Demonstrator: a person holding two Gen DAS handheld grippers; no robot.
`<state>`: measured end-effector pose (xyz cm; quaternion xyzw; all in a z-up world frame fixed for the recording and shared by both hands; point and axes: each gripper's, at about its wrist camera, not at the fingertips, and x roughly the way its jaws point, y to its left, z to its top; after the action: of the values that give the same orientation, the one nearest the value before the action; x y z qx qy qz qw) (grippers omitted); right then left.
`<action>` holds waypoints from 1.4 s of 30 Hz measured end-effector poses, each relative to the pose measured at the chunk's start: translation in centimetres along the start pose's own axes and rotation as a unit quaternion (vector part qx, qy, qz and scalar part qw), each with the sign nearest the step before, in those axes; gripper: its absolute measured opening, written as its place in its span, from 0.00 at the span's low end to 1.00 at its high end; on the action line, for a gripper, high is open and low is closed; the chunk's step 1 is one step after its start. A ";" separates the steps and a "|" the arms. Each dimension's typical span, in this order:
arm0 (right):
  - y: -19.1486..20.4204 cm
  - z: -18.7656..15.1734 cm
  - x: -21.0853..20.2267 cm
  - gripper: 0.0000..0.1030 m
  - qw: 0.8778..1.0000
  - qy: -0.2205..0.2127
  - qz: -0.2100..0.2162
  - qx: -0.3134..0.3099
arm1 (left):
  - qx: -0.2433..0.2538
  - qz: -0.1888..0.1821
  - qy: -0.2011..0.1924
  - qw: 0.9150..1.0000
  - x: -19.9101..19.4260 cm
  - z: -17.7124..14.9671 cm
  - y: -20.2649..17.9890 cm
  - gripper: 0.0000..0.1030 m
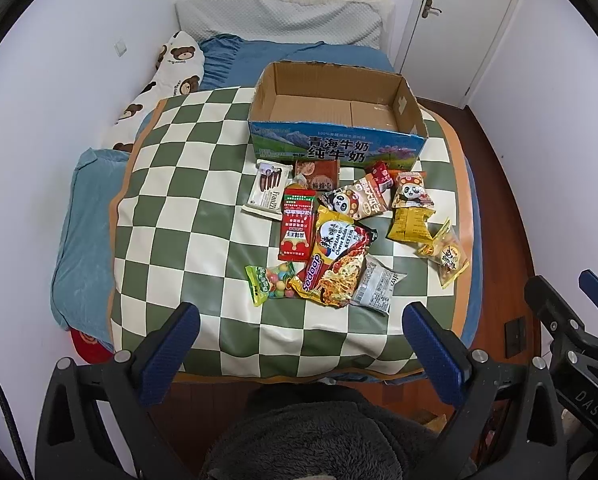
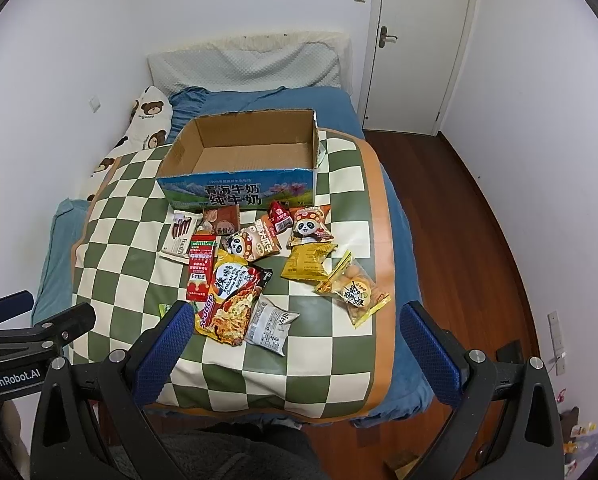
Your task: Organize snacks
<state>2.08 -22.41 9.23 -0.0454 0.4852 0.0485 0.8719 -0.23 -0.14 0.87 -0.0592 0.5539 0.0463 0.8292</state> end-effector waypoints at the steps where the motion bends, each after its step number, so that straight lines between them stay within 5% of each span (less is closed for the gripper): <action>1: 0.0 0.0 0.1 1.00 1.000 0.000 0.000 0.000 | -0.001 0.000 0.000 1.000 0.0 0.0 0.0 1.00; 42: 0.0 0.1 -0.4 1.00 1.000 -0.006 0.003 0.001 | -0.002 0.022 -0.022 0.999 -1.7 0.2 1.2 1.00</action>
<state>1.93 -22.45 9.57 -0.0429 0.4800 0.0510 0.8748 -0.89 1.02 2.50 -0.0477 0.5364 0.0676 0.8399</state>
